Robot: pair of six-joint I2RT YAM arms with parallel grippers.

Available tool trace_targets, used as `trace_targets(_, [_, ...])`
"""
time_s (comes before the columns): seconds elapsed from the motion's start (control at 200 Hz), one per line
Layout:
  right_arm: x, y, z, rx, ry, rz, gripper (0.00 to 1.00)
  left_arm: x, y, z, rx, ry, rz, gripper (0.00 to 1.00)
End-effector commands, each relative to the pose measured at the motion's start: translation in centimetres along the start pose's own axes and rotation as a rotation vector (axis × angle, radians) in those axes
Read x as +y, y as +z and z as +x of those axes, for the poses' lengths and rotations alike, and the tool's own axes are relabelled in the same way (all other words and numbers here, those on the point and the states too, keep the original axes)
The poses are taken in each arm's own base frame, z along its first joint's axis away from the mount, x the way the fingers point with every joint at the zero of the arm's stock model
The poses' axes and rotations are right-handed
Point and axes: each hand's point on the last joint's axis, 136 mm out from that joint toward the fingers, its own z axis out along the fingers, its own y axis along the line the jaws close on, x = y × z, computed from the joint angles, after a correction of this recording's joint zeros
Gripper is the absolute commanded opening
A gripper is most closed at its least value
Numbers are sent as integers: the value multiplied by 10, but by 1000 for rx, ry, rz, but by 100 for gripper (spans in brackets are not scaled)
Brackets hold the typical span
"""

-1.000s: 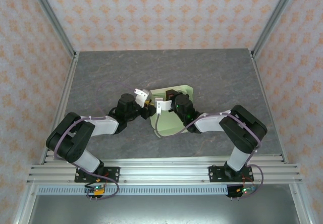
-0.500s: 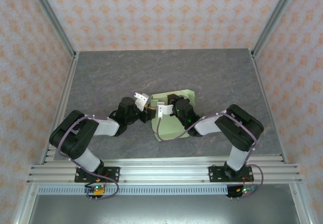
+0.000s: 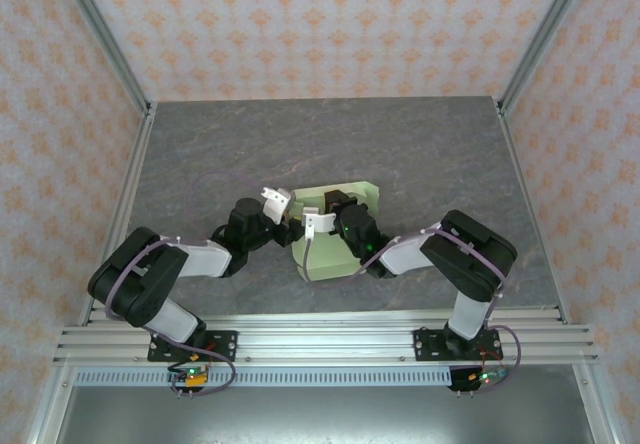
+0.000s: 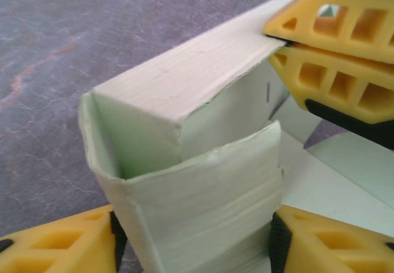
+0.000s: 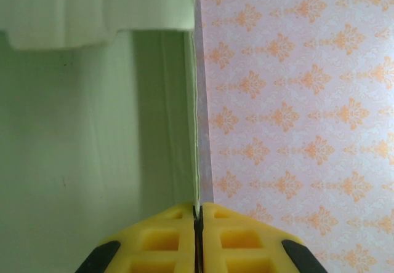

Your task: Fold the paper box

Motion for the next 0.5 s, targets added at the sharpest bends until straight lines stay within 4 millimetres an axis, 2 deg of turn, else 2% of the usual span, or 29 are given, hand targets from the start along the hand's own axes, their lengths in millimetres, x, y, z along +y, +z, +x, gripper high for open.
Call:
trace_targets(0.0, [-10, 4, -7, -5, 38, 42, 10, 12, -1, -10, -41, 24, -77, 55])
trace_targets(0.165, [-1, 10, -13, 1, 39, 32, 11, 12, 7, -11, -36, 31, -67, 47])
trace_targets(0.235, [1, 11, -14, 5, 46, 36, 11, 11, 7, -10, -39, 24, -62, 46])
trace_targets(0.39, [-3, 13, -15, 19, 86, 60, 12, 7, 10, -10, -46, 0, -37, 41])
trace_targets(0.496, [-9, 14, -14, 29, 121, 78, 13, -1, 9, -10, -58, -30, 7, 44])
